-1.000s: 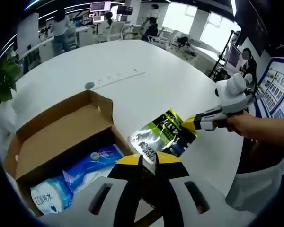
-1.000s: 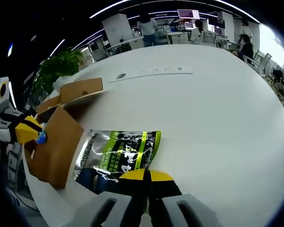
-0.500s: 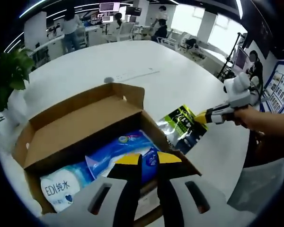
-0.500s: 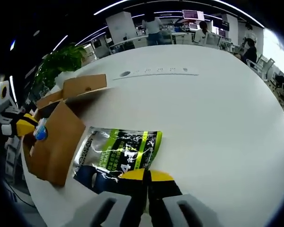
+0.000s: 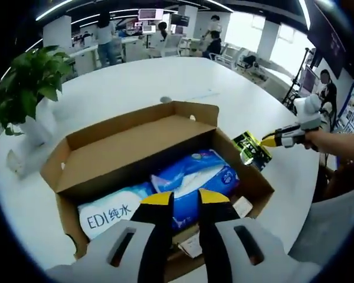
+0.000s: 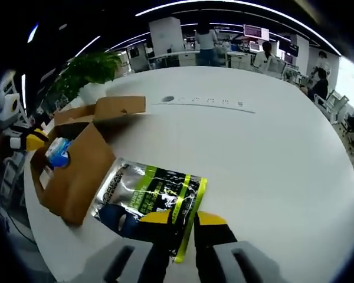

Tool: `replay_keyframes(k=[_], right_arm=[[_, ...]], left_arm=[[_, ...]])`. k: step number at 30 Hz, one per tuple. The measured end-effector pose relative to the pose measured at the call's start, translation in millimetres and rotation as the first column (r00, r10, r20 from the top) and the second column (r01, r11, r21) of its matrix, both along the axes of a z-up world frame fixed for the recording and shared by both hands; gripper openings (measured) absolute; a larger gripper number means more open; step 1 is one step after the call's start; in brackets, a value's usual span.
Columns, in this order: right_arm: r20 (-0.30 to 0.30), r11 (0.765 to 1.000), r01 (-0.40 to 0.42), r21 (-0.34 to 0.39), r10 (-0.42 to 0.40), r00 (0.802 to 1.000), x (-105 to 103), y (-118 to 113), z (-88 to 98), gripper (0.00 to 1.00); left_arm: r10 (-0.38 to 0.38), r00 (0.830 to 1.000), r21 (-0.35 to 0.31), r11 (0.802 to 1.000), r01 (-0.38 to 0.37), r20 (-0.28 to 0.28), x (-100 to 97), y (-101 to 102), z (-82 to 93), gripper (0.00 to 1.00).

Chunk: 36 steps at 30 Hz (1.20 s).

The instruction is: Operate the shoe box by opening the lid, removing the specified soft item, and placing it in the target area until the item is outside and the box remains undamaged.

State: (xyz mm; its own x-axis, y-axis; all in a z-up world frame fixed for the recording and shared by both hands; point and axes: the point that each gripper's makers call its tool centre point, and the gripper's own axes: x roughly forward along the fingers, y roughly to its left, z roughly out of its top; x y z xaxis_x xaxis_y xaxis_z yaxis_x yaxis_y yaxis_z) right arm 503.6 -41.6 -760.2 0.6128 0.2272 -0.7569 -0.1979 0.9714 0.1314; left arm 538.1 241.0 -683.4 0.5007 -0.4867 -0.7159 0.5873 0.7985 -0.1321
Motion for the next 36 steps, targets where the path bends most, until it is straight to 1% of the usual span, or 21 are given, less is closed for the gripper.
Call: replay_keyframes(k=[2,4,6,11,14,17,21,28,30,31,33,34,36], right_arm=[[0.018,0.999,-0.034,-0.006,0.034,0.999,-1.7,6.3,5.8,0.18],[0.042,0.999,-0.055,-0.004,0.055,0.998,-2.8,12.3,12.7,0.19],[0.053,0.997,-0.075,0.003,0.074,0.996,-4.6,18.3,18.3,0.22],[0.076,0.988,-0.153,0.009,0.152,0.985,-8.4,35.0,30.6,0.32],[0.088,0.983,-0.184,0.013,0.182,0.979,-9.7,41.9,38.8,0.35],[0.102,0.978,-0.21,0.019,0.207,0.973,-10.2,47.6,45.8,0.39],[0.111,0.969,-0.244,0.023,0.24,0.964,-10.9,54.9,53.0,0.43],[0.122,0.949,-0.314,0.009,0.311,0.943,-10.9,69.9,65.8,0.48],[0.137,0.941,-0.338,0.007,0.334,0.933,-8.7,75.2,71.0,0.48],[0.144,0.934,-0.357,-0.007,0.354,0.924,-7.5,78.0,73.8,0.48],[0.147,0.926,-0.377,-0.009,0.374,0.916,-6.4,83.7,77.1,0.49],[0.148,0.921,-0.389,-0.005,0.386,0.911,-6.1,87.0,78.4,0.49],[0.153,0.914,-0.405,-0.007,0.401,0.903,-5.2,95.1,83.8,0.5]], left_arm=[[-0.004,1.0,0.006,1.0,0.004,0.003,-1.4,6.4,-0.1,0.19],[-0.017,1.0,0.022,1.0,0.016,0.01,-4.1,12.5,-0.9,0.21],[-0.022,1.0,0.031,0.999,0.022,0.01,-6.5,17.6,-2.1,0.22],[-0.03,0.999,0.04,0.999,0.029,0.017,-11.2,30.9,-1.8,0.27],[-0.045,0.999,0.064,0.997,0.043,0.027,-13.4,38.9,-1.2,0.3],[-0.048,0.998,0.07,0.996,0.045,0.034,-13.5,46.0,0.3,0.33],[-0.057,0.998,0.089,0.995,0.054,0.041,-11.4,57.2,0.7,0.35],[-0.072,0.996,0.101,0.993,0.068,0.046,-8.6,70.3,1.9,0.4],[-0.087,0.995,0.109,0.991,0.082,0.043,-7.5,74.0,1.6,0.42],[-0.09,0.995,0.112,0.99,0.085,0.044,-6.3,76.1,1.8,0.42],[-0.106,0.994,0.108,0.989,0.101,0.042,-4.3,79.3,2.0,0.43],[-0.114,0.993,0.1,0.989,0.11,0.028,-4.4,80.4,1.1,0.44],[-0.135,0.991,0.106,0.986,0.132,0.021,-3.7,82.4,-0.6,0.46]])
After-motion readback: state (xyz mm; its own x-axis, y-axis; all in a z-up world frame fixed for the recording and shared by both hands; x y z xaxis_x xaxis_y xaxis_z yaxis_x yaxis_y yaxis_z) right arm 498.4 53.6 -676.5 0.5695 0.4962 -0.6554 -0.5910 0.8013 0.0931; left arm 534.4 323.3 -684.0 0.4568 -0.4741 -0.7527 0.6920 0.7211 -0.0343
